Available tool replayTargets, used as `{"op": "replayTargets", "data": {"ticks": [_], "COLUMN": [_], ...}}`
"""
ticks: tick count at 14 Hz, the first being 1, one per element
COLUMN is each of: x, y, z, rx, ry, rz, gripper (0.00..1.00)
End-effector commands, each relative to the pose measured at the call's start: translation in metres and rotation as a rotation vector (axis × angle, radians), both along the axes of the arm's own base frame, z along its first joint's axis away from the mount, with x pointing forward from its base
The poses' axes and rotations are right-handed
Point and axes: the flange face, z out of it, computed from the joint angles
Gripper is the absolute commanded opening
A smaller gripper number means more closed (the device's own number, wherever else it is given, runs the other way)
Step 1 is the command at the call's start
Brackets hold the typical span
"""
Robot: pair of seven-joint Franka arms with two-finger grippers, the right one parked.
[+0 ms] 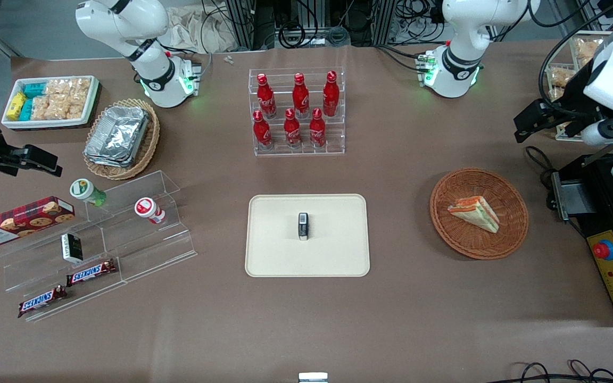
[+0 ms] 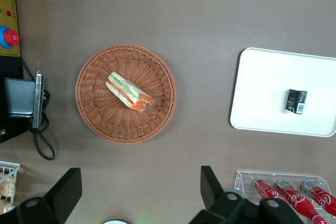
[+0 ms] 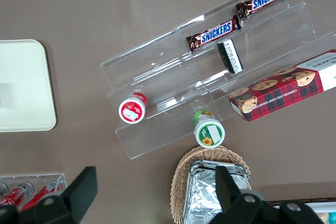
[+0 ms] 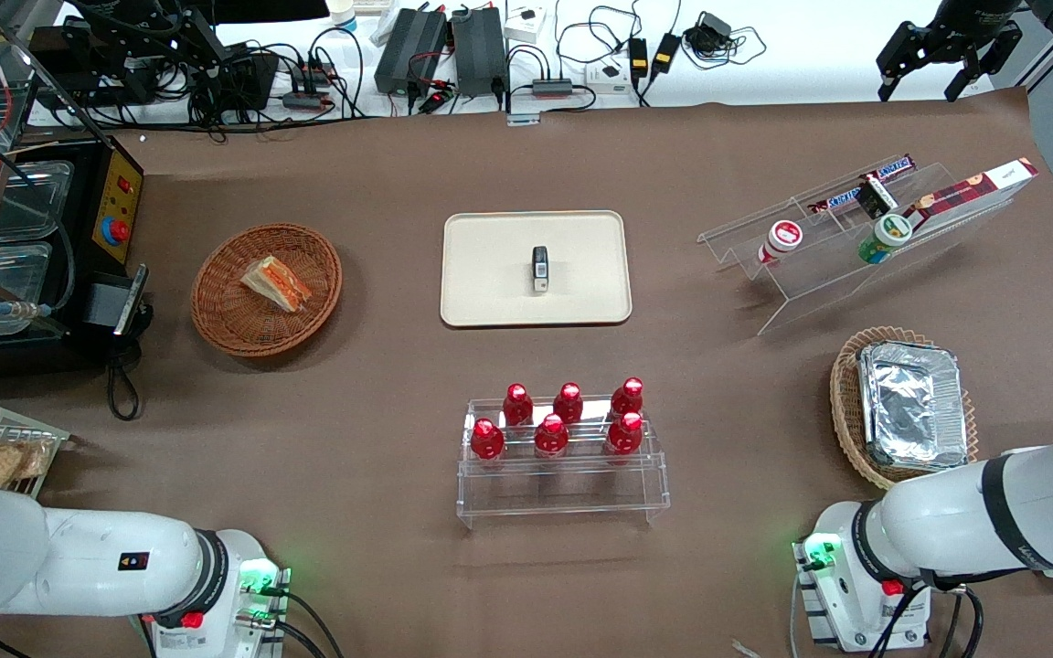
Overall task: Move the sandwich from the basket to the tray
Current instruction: 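Move the left gripper over the sandwich in the wicker basket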
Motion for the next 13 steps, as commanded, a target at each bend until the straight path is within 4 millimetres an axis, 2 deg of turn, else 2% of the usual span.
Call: {"op": "replayTargets", "data": {"ticks": [1,4,7,9,11,13], "x": [-0.006,0.001,0.006,0.011,0.02,0.022], "y": [0.003,0.019,0.029,0.043,0.043,0.057], "z": [0.003,-0.004,-0.025,-0.057,-0.086,-0.128], "rx": [0.026,0.025,0.03,0.045,0.046,0.039], "ry": [0.025,0.043,0.084,0.139,0.127,0.13], "rz": [0.014,0.041,0.125,0.25,0.39,0.529], "gripper": [1.0,1.0,1.0,1.0,1.0,1.0]}}
